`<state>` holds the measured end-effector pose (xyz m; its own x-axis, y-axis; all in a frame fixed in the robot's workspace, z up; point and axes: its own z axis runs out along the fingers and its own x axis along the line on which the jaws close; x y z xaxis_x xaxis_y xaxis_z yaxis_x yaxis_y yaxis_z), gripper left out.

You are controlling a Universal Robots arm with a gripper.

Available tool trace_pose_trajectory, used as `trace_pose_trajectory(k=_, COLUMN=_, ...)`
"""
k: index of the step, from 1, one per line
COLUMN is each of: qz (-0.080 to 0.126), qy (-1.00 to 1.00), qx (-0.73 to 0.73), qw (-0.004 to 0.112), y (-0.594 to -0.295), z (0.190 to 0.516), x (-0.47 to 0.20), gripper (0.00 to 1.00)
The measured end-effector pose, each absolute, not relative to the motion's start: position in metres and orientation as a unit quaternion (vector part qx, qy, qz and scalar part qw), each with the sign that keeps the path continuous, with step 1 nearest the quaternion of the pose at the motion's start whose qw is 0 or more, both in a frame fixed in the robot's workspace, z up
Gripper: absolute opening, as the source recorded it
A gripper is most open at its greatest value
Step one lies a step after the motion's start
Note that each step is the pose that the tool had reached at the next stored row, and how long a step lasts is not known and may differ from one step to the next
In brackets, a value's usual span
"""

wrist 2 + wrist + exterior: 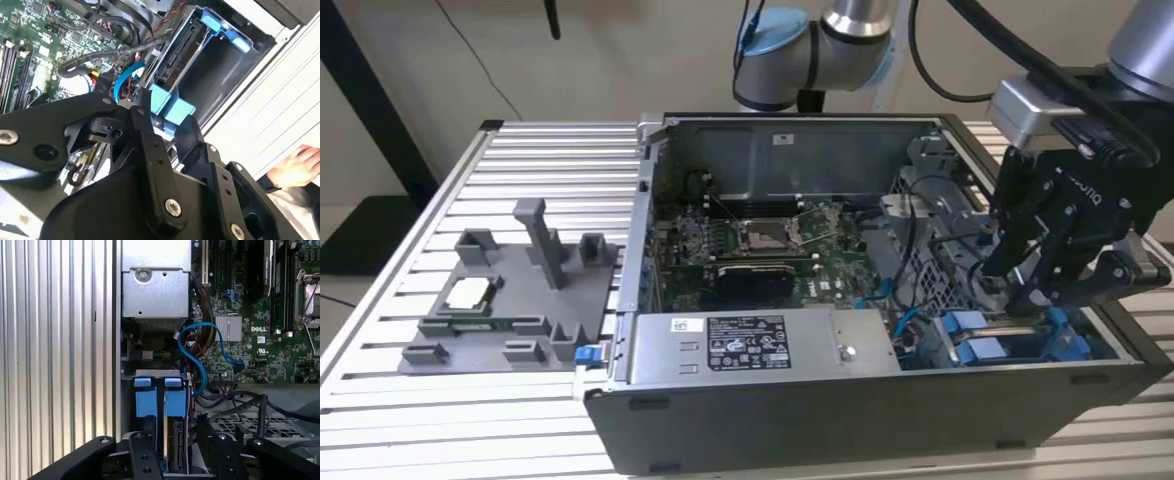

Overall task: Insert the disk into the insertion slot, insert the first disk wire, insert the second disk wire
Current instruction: 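Insert the disk into the insertion slot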

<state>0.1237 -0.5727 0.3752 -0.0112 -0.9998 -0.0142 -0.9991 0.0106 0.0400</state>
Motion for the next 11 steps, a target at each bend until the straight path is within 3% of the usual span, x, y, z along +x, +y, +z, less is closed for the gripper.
trace_pose_trajectory(k=11, qz=-0.019, qy=-0.711, qx=0.703, qw=0.009, y=-0.572, z=0.399, x=0.124, gripper=0.47)
